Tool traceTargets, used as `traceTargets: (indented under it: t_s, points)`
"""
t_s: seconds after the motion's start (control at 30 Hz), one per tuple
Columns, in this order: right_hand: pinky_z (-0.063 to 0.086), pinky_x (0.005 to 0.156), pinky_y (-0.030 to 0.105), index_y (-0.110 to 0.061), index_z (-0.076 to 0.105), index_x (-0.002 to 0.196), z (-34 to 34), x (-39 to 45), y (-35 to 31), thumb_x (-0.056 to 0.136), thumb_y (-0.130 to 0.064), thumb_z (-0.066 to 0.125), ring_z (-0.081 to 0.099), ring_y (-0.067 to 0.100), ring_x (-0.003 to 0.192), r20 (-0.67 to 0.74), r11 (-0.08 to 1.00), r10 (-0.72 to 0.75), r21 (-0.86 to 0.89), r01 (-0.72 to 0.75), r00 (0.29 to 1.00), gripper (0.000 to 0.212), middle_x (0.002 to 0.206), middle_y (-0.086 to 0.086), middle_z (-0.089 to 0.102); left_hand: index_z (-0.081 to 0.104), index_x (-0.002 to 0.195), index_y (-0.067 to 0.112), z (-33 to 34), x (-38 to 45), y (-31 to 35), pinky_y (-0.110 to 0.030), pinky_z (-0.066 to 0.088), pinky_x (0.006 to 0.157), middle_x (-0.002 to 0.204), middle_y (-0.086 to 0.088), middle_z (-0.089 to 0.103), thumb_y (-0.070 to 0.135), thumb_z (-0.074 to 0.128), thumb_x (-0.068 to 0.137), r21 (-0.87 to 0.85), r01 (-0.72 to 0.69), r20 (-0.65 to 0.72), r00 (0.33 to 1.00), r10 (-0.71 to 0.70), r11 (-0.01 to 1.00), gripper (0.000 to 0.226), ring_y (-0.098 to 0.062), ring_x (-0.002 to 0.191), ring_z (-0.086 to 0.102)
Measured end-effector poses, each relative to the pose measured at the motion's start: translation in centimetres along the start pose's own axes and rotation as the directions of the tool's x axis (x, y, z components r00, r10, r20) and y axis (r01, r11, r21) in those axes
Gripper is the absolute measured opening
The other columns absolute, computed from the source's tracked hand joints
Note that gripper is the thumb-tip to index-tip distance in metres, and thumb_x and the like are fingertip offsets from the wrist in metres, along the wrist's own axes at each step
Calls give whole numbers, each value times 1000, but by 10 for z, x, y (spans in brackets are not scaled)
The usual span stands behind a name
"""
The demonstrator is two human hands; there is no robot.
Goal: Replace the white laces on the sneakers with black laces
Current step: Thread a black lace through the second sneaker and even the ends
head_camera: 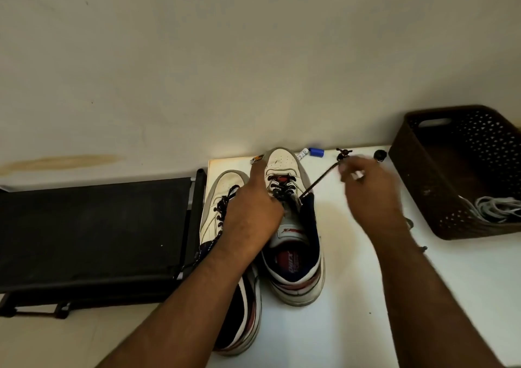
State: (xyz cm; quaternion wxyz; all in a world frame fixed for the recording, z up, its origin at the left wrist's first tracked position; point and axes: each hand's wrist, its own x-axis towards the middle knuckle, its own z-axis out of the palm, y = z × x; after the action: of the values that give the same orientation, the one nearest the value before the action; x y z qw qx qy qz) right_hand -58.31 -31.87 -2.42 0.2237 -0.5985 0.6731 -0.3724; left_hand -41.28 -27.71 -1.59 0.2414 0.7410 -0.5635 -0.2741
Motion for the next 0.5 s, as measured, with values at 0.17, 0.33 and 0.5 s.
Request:
traceTargets:
  t_s: [0.17,0.33,0.5]
  points:
    - [35,83,23,-15,54,123,-23,4,9,85,-12,69,51,14,102,-153,996,75,-35,-82,985,40,126,8,52,59,123,23,-11,6,-1,-29,46,78,105,-1,64,26,62,84,-88,151,69,987,-146,985,39,-22,96,61]
    - [36,91,19,-24,54,132,8,-14,-7,86,-6,65,52,13,114,423,981,-119,-87,171,898,50,130,-2,57,73,78,16,-30,20,-8,-25,55,66,68,2,68,13,62,84,-210,159,107,985,-139,965,13,-12,64,65]
    - [47,86,29,-16,70,112,18,-15,-14,92,-5,54,61,22,100,528,928,-41,-295,229,848,28,113,5,68,76,83,24,-28,22,-14,-11,39,51,86,2,73,5,69,83,15,45,169,985,-47,999,21,-3,59,58]
